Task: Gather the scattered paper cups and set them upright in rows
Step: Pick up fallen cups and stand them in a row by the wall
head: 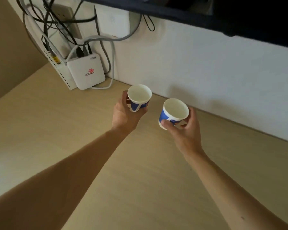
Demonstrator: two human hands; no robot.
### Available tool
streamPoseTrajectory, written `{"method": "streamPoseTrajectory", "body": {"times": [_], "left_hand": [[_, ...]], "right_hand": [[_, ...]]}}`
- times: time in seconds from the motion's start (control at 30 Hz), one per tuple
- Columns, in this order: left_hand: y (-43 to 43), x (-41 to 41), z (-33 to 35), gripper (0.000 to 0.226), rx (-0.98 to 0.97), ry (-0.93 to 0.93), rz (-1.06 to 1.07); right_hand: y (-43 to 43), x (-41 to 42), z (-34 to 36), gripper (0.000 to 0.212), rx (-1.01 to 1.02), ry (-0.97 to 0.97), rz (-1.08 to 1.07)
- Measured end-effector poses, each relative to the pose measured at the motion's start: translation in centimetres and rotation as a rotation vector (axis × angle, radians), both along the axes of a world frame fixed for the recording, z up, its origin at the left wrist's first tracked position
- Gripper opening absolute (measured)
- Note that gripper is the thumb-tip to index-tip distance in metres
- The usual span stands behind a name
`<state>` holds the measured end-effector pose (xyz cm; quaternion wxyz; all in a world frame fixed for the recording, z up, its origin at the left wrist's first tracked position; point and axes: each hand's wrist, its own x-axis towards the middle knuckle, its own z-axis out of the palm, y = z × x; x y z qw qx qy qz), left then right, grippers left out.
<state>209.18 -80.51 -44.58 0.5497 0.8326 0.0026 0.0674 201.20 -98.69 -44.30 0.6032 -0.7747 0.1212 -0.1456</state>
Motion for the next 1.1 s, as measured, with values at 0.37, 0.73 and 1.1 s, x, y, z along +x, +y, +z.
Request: {"method": "streamPoseTrajectory", "body": {"times": [0.37,0.73,1.1], "left_hand": [[-0.8,5.2,-2.3,0.063,0.033,-0.017,0.027],[-0.5,7.7,-2.2,0.059,0.041,-0.006,0.012],[0.1,7.7,-1.6,0.073,0.063,0.013,0.006]], "right_hand": [[-0.2,0.9,-2.5,0.057,0.023,-0.059,0.003],[0.7,3.5,-1.6,0.059,-0.059,-0.089,0.029],[1.4,5.9,-1.5,0.058,-0.129,-0.079,-0.03]]}}
